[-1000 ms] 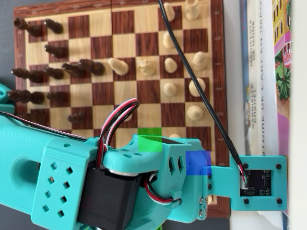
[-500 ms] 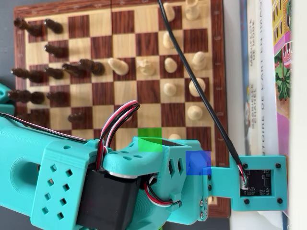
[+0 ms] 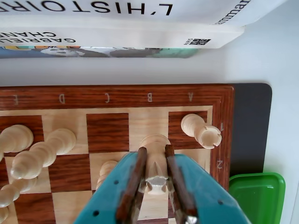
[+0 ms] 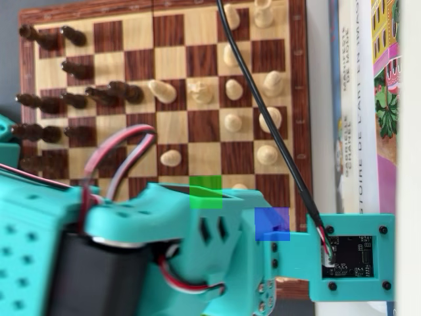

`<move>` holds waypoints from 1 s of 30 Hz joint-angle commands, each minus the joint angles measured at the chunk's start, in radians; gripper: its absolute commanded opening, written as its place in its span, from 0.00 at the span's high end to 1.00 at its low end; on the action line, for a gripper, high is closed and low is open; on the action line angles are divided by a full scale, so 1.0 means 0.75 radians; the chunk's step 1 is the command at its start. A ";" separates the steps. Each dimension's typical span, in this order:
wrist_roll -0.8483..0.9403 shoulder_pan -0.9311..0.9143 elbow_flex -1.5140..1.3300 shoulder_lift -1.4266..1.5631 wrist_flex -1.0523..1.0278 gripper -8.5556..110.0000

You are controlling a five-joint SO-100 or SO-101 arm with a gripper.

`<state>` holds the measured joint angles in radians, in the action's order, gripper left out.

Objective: Play chess

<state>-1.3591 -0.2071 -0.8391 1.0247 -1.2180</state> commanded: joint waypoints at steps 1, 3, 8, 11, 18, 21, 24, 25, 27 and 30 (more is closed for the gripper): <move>-0.014 0.010 -0.022 0.168 -0.002 0.90; -0.014 0.010 -0.057 0.233 -0.002 0.90; -0.016 0.012 -0.194 0.403 -0.002 0.90; -0.016 0.012 -0.323 0.520 -0.002 0.90; -0.153 0.088 -0.695 0.806 0.014 0.90; -0.205 0.131 -0.875 0.912 0.059 0.90; -0.213 0.155 -1.049 0.990 0.170 0.90; -0.213 0.155 -1.100 1.008 0.196 0.90; -0.213 0.149 -1.182 1.029 0.233 0.90; -0.213 0.149 -1.254 1.033 0.276 0.90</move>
<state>-1.5110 -0.1012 -1.7610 1.7533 -1.0477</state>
